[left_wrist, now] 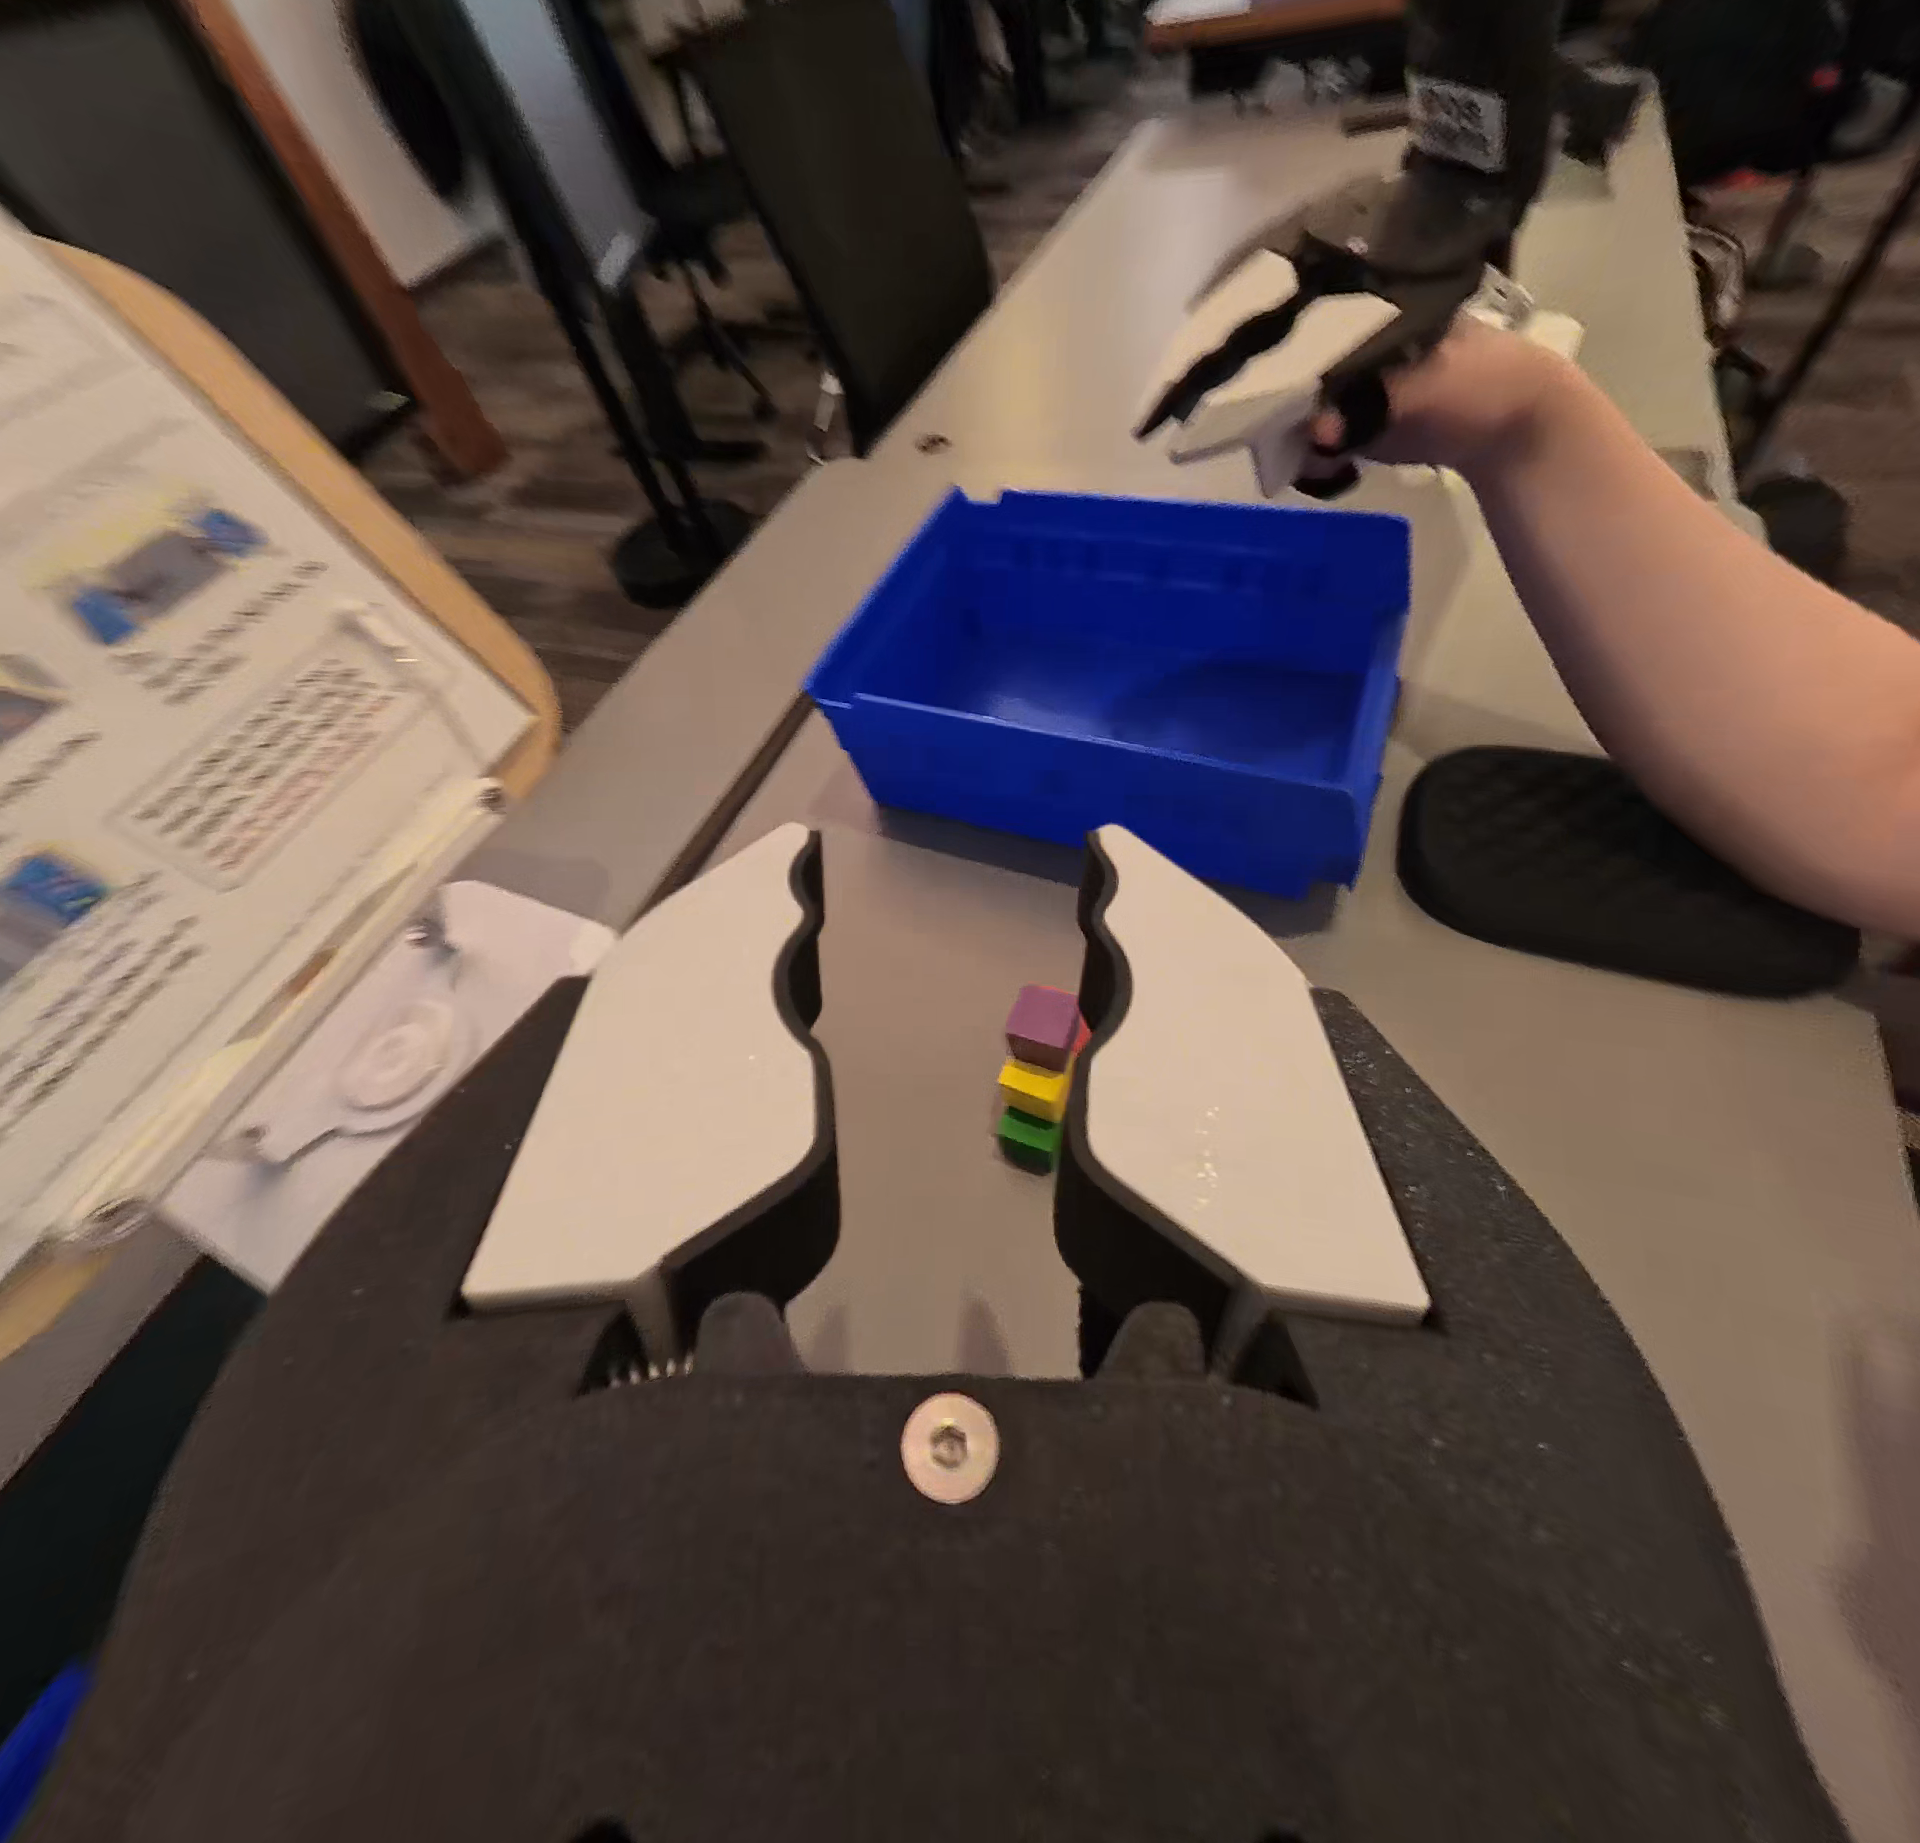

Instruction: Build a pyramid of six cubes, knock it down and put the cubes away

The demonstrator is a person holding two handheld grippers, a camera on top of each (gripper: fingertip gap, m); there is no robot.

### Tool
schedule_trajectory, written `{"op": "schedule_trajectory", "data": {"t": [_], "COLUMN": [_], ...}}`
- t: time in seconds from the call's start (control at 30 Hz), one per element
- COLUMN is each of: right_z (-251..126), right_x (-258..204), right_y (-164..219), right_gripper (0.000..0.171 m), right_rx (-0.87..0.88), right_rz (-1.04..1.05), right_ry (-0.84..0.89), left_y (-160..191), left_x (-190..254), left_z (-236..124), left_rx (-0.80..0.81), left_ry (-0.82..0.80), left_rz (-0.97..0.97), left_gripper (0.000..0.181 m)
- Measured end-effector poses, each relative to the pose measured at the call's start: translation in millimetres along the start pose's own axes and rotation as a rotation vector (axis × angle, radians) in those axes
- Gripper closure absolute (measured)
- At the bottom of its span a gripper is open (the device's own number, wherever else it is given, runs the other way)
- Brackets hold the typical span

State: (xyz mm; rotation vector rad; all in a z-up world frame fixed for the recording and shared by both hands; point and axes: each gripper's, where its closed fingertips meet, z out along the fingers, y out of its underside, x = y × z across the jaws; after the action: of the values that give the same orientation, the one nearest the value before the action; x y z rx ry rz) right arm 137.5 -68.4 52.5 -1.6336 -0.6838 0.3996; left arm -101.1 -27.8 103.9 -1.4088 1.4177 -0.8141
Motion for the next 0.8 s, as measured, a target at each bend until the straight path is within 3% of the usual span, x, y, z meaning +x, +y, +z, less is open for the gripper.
{"op": "schedule_trajectory", "data": {"t": [0.2,0.33,0.6,0.8], "right_z": [12.4,19.5,43.2,60.4], "right_x": [-5.7,0.5,-23.0,-30.0], "right_y": [-26.9,-40.5,-70.6,-87.2], "right_gripper": [0.153,0.151,0.149,0.141], "right_rx": [0.071,0.096,0.081,0.118], "right_rz": [-0.004,0.045,-0.004,-0.001], "right_ry": [0.016,0.091,0.178,0.303], "left_y": [-10.3,-6.5,13.1,14.8], "left_x": [-49.9,-64.8,-96.0,-93.7], "left_z": [-77.0,-107.2,-119.0,-114.2], "left_rx": [0.178,0.295,0.254,0.249], "left_ry": [-0.298,-0.356,-0.580,-0.629], "left_rz": [-0.045,-0.085,-0.097,-0.159], "left_gripper": [0.131,0.127,0.126,0.121]}}
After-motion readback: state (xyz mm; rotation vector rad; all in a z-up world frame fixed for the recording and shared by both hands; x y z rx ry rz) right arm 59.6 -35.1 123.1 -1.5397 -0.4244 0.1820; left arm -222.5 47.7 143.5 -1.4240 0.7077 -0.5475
